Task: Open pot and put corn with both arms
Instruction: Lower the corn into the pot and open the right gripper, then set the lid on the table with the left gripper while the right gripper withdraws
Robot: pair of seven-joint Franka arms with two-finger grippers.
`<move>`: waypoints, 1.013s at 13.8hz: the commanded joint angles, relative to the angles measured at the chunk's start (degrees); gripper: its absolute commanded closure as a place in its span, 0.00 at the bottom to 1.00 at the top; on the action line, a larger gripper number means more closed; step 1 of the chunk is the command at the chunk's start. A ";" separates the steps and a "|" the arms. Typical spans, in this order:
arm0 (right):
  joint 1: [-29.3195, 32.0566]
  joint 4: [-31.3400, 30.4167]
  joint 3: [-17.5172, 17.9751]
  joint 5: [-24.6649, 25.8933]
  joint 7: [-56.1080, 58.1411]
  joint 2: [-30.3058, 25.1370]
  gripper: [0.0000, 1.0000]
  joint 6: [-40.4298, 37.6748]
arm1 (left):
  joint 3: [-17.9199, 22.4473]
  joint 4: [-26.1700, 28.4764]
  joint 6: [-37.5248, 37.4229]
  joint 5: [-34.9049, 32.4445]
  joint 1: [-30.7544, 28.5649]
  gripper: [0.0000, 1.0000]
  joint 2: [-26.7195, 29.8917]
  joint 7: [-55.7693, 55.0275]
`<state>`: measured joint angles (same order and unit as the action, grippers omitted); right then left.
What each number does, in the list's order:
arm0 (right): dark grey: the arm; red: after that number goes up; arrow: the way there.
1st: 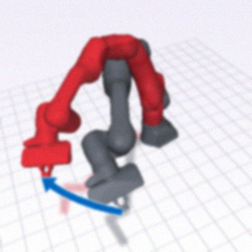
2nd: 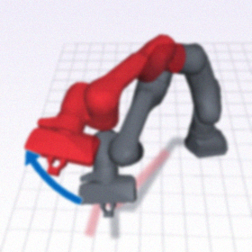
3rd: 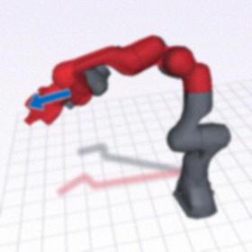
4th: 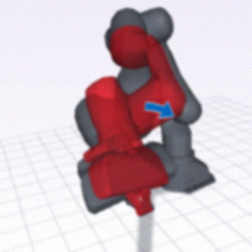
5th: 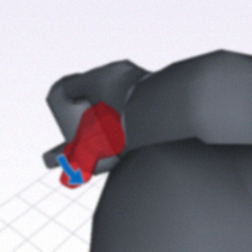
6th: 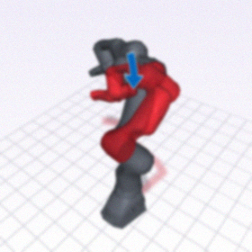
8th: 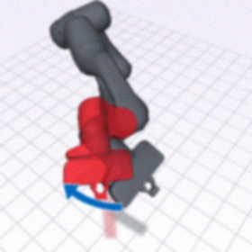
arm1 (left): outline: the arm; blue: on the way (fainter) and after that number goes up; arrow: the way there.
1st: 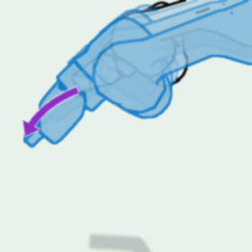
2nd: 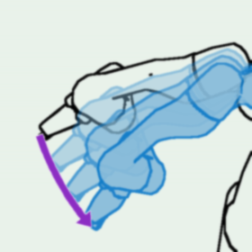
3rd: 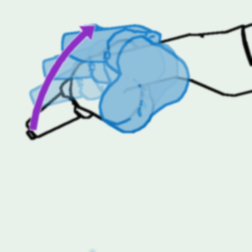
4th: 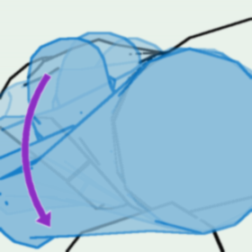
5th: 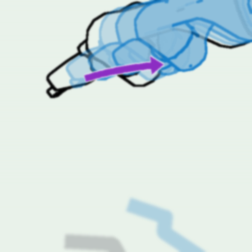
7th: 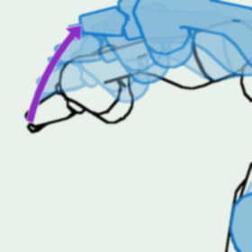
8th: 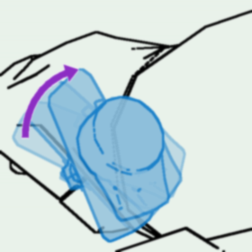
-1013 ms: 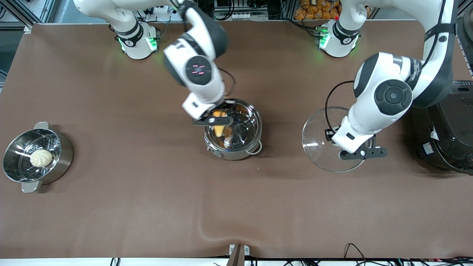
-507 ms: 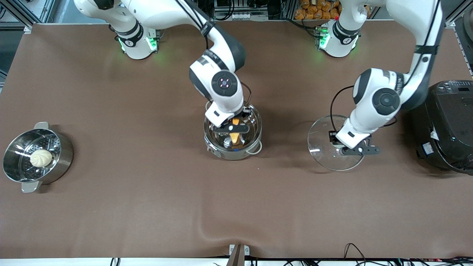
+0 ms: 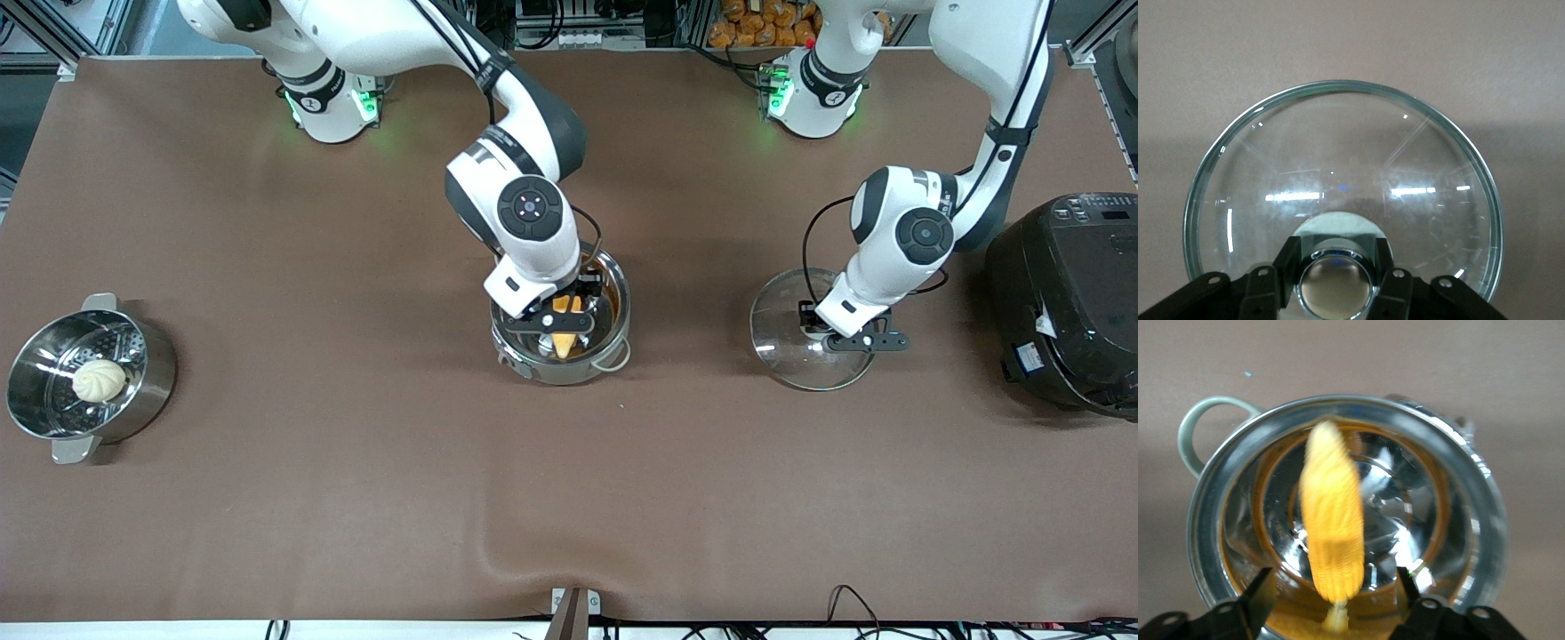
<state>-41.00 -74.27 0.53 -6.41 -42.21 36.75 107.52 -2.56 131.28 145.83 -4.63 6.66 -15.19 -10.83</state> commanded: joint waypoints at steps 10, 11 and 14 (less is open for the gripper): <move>27.35 -18.01 0.53 1.14 20.21 -26.28 0.00 -5.46 | -0.60 -9.60 -14.28 0.94 -0.95 0.00 9.63 2.92; 29.90 -18.01 0.53 1.14 21.37 -27.94 0.00 -6.96 | -0.51 -14.60 -20.26 1.03 -1.03 0.00 10.70 2.92; 37.89 -17.92 0.53 1.05 28.56 -32.96 0.00 -12.66 | -0.78 -36.12 -42.41 1.11 0.02 0.00 8.70 1.34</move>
<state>-7.91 -89.33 -0.37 -5.60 -17.63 8.84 97.47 -2.97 108.13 114.98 -4.61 6.33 -3.79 -9.48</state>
